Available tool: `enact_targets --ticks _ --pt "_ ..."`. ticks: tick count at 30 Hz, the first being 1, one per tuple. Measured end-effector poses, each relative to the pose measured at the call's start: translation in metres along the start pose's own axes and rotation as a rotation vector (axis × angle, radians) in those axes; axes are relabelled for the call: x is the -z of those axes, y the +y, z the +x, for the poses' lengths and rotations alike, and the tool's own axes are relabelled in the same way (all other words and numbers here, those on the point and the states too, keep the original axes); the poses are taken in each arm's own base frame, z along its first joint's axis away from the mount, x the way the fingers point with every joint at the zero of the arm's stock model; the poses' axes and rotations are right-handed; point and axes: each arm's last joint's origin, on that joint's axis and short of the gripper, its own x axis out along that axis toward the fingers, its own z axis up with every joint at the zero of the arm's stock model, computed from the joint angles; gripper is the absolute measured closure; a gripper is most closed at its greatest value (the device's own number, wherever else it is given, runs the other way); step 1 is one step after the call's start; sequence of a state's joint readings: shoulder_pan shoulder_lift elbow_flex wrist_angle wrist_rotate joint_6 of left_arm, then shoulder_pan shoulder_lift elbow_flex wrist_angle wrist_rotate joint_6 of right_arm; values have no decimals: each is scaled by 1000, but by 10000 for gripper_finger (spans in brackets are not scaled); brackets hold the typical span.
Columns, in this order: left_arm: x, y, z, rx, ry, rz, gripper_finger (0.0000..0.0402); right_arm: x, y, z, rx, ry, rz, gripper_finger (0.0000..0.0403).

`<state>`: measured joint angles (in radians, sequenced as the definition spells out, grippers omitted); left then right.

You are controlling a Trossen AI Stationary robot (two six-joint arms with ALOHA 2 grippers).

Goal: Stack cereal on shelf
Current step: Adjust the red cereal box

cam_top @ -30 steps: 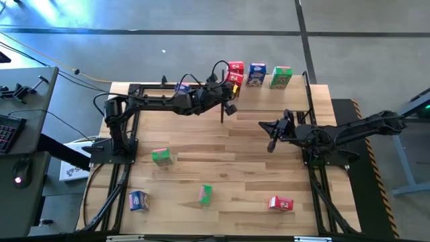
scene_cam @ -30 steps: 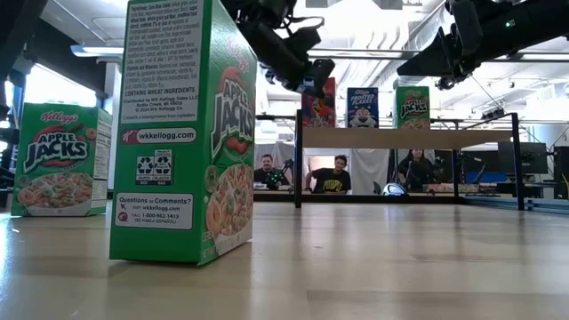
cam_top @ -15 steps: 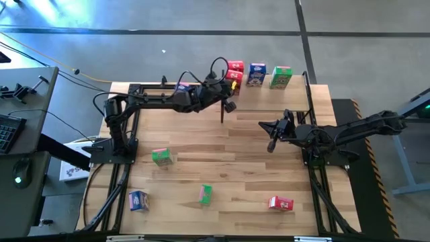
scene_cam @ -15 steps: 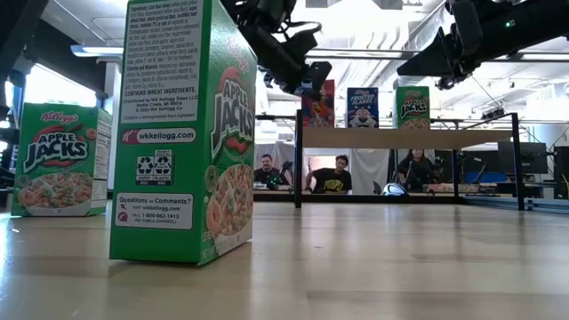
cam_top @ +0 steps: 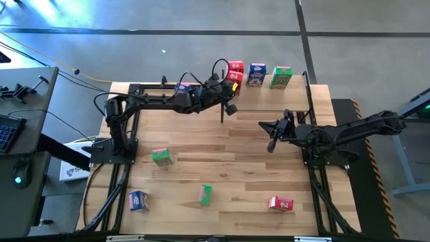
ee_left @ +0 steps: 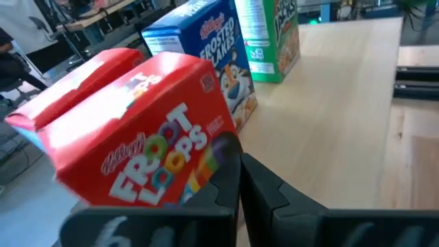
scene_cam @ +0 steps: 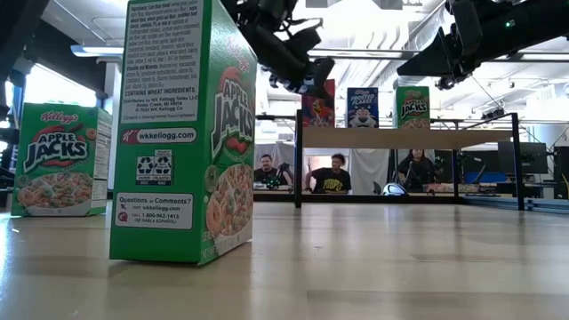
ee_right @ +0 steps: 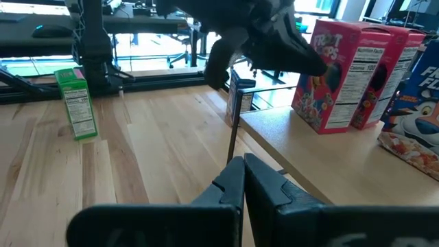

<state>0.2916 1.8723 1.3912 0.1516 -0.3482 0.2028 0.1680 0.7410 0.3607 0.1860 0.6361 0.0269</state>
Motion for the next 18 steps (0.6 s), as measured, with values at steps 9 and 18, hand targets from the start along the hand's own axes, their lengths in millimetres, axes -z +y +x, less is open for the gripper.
enact_targets --ticks 9,18 --pt "9 -6 12 -10 -4 -2 401 -1 0 0 1 -5 4 402" --pt "7 -4 12 -38 -25 -4 401 -1 0 0 1 -5 3 402"
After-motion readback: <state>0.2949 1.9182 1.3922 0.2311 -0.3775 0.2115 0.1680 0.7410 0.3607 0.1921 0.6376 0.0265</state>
